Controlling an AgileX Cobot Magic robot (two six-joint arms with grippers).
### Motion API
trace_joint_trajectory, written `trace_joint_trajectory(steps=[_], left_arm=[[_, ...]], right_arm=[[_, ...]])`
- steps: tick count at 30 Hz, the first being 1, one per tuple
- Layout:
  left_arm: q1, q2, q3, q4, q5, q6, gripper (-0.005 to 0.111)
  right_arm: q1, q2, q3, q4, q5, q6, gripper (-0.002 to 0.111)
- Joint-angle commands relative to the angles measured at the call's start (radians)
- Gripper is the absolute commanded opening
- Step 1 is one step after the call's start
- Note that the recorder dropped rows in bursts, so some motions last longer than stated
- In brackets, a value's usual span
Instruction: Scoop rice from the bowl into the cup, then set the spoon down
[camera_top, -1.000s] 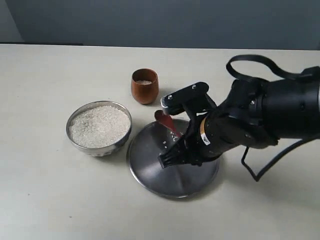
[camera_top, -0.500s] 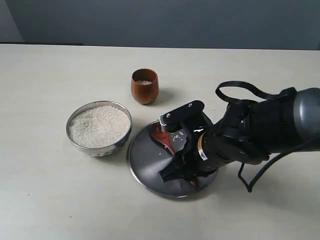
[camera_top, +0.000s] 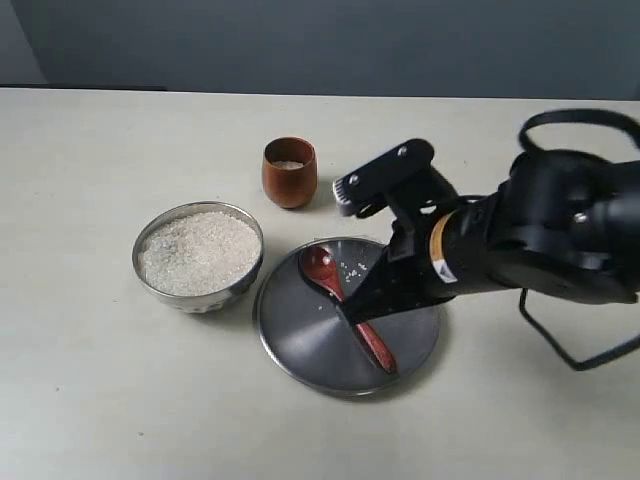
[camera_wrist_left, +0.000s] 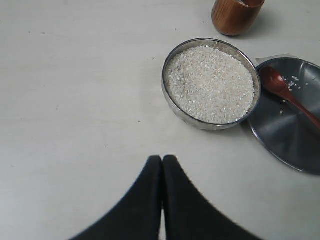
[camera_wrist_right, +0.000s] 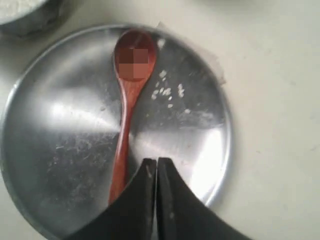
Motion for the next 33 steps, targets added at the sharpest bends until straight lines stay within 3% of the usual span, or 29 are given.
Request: trace_joint_trajectory(steps=[1,7,24,33], left_arm=[[0.001,0.003,-0.004,0.006,-0.004,-0.001,0.0],[0.001,0.003,-0.004,0.006,-0.004,-0.001,0.0],[0.001,0.003,-0.004,0.006,-0.004,-0.001,0.0],[0.001,0.003,-0.004,0.006,-0.004,-0.001,0.0]], right_arm=[[-0.007,-0.141,0.002,-0.109,0.093,0.078,0.001],[-0.007,-0.337,0.008,-0.158,0.239,0.094,0.001],[-0.007,-0.951,0.351,-0.176,0.255,0.094,0.001],[-0.007,-1.099,0.385,-0.137,0.317,0.101,0.001]])
